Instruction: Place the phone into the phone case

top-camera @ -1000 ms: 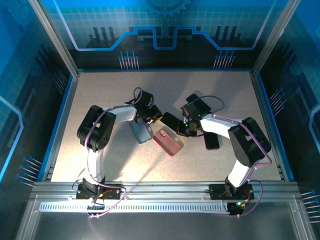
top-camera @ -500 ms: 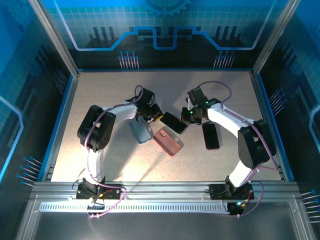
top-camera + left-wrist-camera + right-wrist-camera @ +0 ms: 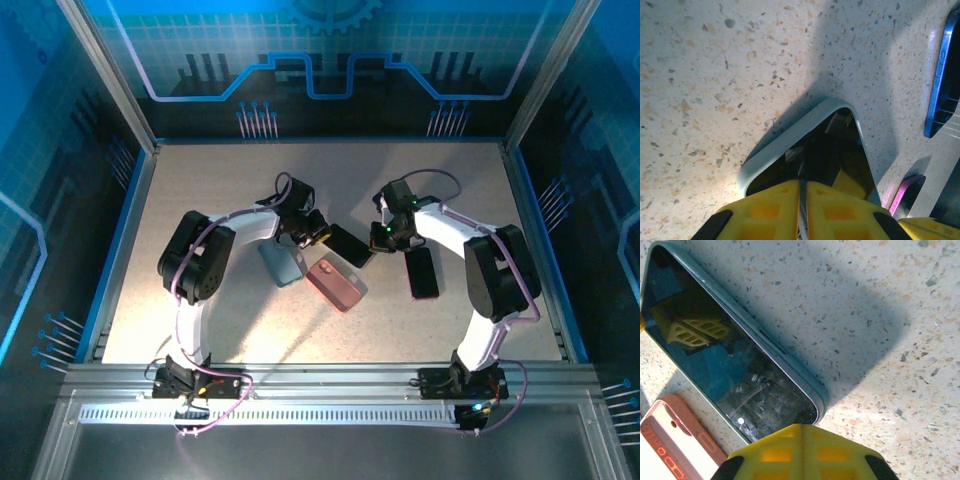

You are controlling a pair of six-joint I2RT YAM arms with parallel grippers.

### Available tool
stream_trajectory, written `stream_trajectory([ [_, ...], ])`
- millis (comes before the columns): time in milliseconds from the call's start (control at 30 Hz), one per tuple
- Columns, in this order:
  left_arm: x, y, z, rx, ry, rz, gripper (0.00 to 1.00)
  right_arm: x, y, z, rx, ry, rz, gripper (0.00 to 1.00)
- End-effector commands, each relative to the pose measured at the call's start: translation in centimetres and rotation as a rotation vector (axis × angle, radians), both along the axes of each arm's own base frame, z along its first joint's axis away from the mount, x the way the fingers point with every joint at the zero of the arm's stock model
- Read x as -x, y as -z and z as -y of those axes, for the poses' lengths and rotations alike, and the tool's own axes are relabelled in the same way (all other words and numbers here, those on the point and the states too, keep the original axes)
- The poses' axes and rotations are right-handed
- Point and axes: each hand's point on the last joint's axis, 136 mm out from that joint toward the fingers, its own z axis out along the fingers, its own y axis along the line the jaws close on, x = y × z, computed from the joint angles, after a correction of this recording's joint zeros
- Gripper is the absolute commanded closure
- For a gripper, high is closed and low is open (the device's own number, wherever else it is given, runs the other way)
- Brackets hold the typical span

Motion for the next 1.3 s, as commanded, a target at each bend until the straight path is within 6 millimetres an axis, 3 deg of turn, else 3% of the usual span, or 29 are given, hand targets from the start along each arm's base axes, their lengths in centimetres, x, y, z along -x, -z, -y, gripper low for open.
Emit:
stream_trajectory([
  [0, 0.2, 0.9, 0.1, -0.018, 0.004, -0.026, 0.87, 0.1, 0.8, -0.1, -0.009, -0.016, -0.029, 1.00],
  [433, 0.8, 1.7, -0.3, -0.030, 0.002, -0.041, 0.87, 1.4, 4.1, 0.1, 0.061, -0.045, -0.099, 1.00],
  [900, 2.5, 4.3, -1.1, -0.060, 0.006, -0.083, 0.88, 6.7, 9.3, -1.3, 0.167, -0.114, -0.246, 1.00],
  [1267, 2.9, 4.9, -1.4, -0.062, 0.006, -0.091, 0.88, 9.8, 12.2, -1.6, 0.189, -0.106, -0.332, 1.00],
])
